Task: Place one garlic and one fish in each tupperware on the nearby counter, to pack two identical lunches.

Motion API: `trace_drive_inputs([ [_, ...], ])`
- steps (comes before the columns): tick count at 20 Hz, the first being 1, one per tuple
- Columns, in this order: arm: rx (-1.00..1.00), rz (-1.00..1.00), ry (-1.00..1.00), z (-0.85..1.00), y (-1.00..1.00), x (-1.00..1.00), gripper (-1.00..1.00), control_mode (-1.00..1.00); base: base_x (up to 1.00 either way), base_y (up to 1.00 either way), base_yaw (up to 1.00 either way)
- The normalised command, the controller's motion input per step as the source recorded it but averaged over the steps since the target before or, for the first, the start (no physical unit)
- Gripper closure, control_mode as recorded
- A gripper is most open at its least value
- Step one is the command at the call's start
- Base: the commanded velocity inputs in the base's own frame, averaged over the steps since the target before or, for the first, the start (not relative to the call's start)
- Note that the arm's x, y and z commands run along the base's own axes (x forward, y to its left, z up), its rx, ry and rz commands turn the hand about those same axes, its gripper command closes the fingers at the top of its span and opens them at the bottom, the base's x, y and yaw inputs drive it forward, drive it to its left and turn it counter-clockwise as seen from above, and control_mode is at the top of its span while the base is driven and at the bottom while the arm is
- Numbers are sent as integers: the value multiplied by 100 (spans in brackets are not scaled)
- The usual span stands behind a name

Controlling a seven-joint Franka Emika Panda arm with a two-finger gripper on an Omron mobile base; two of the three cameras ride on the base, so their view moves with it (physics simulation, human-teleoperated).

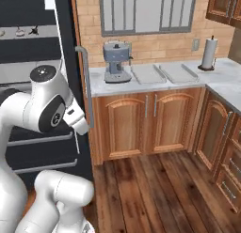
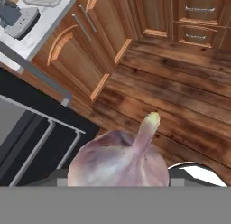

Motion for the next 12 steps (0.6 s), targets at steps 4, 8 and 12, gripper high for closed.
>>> trace_drive_inputs([
  [4,0,0,0,0,0,0,100,100,100,-100,3],
  [8,0,0,0,0,0,0,100,100,100,-93,11],
  [12,0,0,0,0,0,0,100,100,100,-81,22],
])
